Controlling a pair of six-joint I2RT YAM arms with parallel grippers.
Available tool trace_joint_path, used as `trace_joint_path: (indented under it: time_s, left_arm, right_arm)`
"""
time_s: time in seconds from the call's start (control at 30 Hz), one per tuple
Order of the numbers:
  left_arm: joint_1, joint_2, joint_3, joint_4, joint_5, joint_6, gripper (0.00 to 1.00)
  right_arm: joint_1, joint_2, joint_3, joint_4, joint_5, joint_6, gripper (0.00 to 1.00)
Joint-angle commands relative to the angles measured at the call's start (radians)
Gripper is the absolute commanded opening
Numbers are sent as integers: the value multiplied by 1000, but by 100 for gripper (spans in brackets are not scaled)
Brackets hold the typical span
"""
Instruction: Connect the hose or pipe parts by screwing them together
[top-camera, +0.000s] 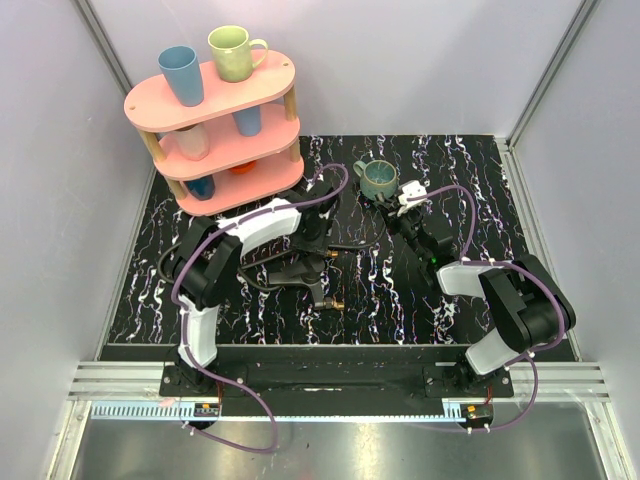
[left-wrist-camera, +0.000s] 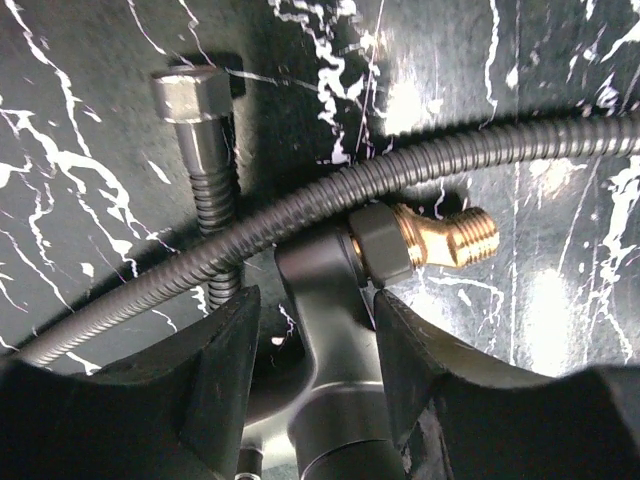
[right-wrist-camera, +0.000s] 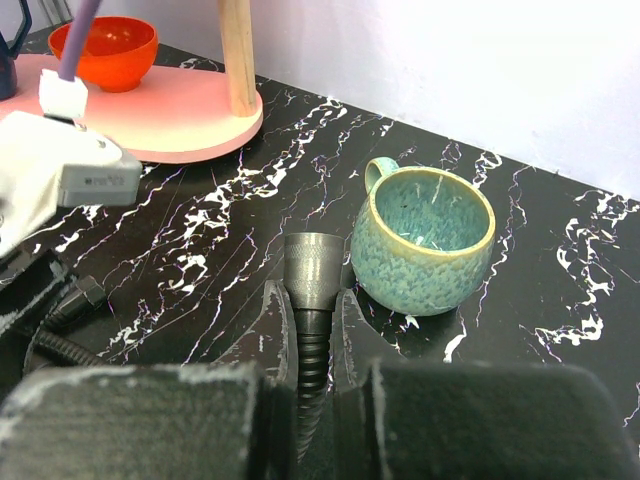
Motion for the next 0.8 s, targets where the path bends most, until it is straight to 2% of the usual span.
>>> trace_joint_path:
  time_s: [0.0,0.2,0.33,0.37,0.43,0.47,0.53,0.77]
  left_arm:
    - [-2,34,35,-22,33,23,53]
    - [-3,41,16,-19,30,18,51]
    - [-2,40,-5,-1,8,18,42]
    - [-2,43,-4,-1,8,21,34]
    - [-2,49,0,-1,8,31,25]
    - [-2,47,-2,-1,5,31,13]
    - [-2,43,-10,2,-1,37,0]
    - [-2,-72,-30,-14,-18,72,0]
  right_arm:
    - [-3,-13,10,71,-3,2,0]
    - [-5,-15,10,70,-2,1,0]
    - [-3,-10,12,70,-2,-1,0]
    - [-3,-7,10,70,-3,1,0]
    - [-3,-3,9,67,-14,5,0]
    - [-3,-1,7,62,-28,4,0]
    - [-2,-1,7,52,-39,10,0]
    - [-3,-23,58,-68,-115,-47,0]
